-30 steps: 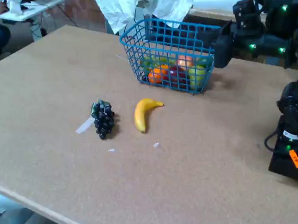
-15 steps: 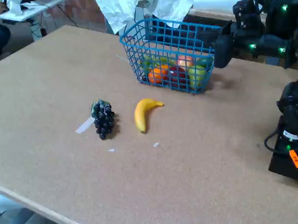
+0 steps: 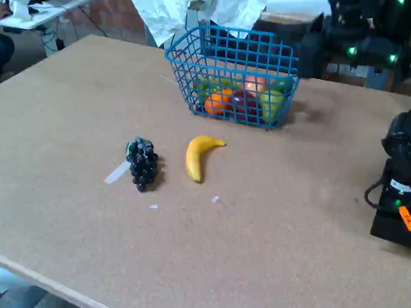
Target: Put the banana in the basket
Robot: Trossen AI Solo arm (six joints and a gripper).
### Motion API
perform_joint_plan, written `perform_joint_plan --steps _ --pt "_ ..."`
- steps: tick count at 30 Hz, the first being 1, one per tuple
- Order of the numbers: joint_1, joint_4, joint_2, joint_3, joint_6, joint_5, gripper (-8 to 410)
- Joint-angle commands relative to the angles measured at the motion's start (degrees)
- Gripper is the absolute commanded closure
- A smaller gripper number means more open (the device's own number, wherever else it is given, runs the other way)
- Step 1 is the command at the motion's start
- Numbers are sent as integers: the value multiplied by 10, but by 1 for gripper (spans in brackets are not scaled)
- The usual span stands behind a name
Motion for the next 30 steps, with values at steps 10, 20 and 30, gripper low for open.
perform_joint_plan --steps 10,20,30 --pt "0 -81 263 234 -96 -1 396" --pt "-3 -90 525 364 -120 0 279" --pt "-12 -173 699 475 17 6 166"
